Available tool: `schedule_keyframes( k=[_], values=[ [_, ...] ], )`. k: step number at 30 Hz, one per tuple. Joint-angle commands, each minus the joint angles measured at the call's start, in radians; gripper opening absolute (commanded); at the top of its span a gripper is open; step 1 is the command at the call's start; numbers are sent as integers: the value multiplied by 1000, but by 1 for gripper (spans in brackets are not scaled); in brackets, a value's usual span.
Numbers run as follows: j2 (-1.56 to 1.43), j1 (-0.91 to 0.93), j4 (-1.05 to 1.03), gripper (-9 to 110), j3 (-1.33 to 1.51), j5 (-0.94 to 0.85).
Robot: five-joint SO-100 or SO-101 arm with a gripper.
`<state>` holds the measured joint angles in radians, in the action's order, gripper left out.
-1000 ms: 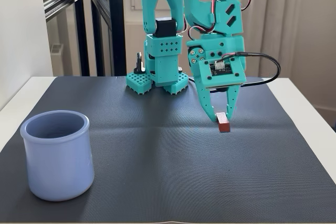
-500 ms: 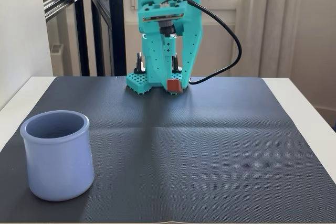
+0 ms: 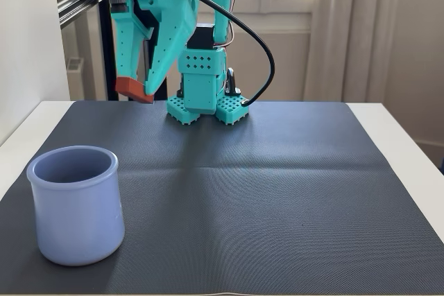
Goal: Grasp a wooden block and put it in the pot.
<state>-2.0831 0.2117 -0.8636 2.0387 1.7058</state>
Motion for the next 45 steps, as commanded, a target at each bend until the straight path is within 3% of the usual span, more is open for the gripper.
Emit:
schedule_keyframes(
  k=[1, 12, 33, 40, 45],
  values=[
    [38, 34, 14, 4, -86, -43],
    [365, 40, 3, 4, -399, -109],
    [407, 109, 2, 4, -396, -186],
    [407, 104, 0, 17, -394, -187],
    [407, 94, 0, 11, -394, -192]
  ],
)
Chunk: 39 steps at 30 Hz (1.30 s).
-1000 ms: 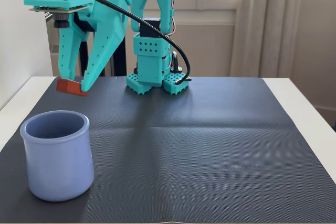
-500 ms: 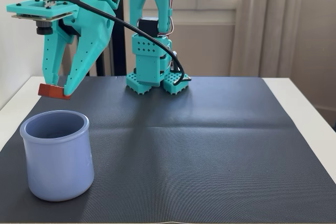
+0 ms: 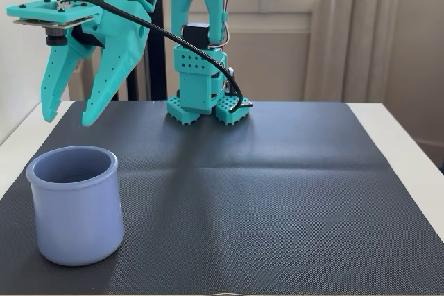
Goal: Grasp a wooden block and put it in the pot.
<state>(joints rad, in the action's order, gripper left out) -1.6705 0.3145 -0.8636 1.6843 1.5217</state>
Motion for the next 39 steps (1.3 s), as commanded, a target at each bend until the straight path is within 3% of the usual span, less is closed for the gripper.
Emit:
schedule_keyframes(
  k=[1, 6, 10, 19, 27, 33, 39],
  values=[
    [-6, -9, 0, 7, -40, -21],
    [-15, -41, -2, 2, -40, -46],
    [-28, -60, -58, 0, -49, -187],
    [-316, -87, -249, 0, 11, -813],
    [-782, -230, -241, 0, 385, -1331],
    [-1187, -270, -219, 0, 753, -1468],
    [-1537, -273, -230, 0, 1060, -1491]
  ],
)
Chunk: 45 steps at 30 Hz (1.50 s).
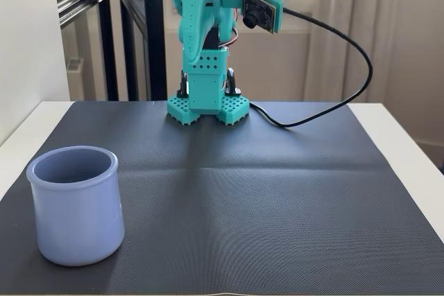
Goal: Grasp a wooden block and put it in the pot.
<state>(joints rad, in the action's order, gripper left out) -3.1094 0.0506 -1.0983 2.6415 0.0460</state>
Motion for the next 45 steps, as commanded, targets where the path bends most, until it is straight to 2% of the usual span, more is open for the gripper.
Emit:
schedule_keyframes(
  k=[1, 5, 16, 45],
  values=[
    [-146, -17, 5, 0, 149, -21],
    [-291, -72, 6, 0, 287, -34],
    [-285, -84, 15, 0, 413, -32],
    [-287, -121, 15, 0, 437, -31]
  ],
)
